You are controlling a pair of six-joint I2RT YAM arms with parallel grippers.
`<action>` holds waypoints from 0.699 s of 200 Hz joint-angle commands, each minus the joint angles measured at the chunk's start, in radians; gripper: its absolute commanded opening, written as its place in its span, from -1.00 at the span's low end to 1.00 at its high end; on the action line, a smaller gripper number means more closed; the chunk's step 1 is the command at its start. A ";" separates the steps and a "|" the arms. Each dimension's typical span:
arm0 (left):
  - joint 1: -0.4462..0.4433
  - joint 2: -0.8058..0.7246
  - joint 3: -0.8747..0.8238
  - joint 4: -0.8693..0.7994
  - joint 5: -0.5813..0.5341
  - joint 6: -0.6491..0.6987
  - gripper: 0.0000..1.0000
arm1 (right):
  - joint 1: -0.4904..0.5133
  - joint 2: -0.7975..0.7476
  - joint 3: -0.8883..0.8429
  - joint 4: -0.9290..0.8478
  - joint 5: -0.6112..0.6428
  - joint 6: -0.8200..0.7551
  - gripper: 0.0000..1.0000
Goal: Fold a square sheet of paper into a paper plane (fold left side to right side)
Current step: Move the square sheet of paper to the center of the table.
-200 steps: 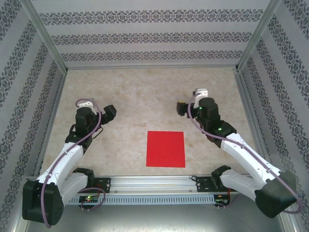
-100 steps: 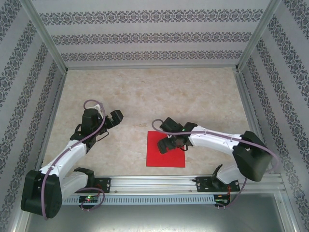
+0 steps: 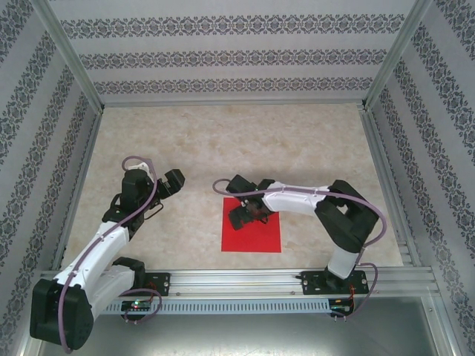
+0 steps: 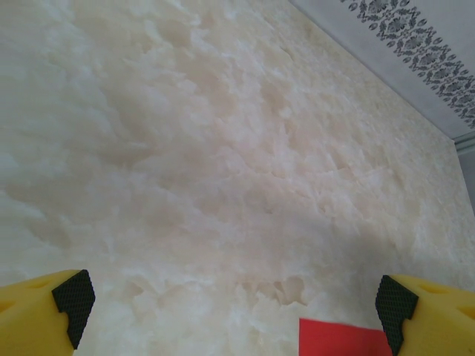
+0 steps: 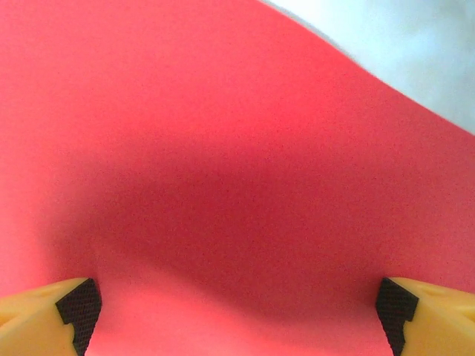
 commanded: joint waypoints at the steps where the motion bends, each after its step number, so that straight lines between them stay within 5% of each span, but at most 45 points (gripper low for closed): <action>1: -0.013 -0.036 0.039 -0.069 -0.048 0.025 1.00 | -0.040 0.098 0.083 0.048 0.038 -0.019 0.95; 50: -0.013 -0.039 0.048 -0.072 -0.021 0.010 1.00 | -0.139 0.296 0.345 0.065 0.034 -0.086 0.95; 85: -0.013 0.098 0.097 -0.011 0.177 -0.013 0.96 | -0.173 0.284 0.408 0.086 -0.010 -0.126 0.95; 110: -0.043 0.271 0.161 0.054 0.333 -0.047 0.74 | -0.202 0.169 0.355 0.111 -0.040 -0.166 0.95; 140: -0.154 0.467 0.252 0.134 0.385 -0.073 0.43 | -0.288 0.103 0.281 0.114 -0.081 -0.168 0.96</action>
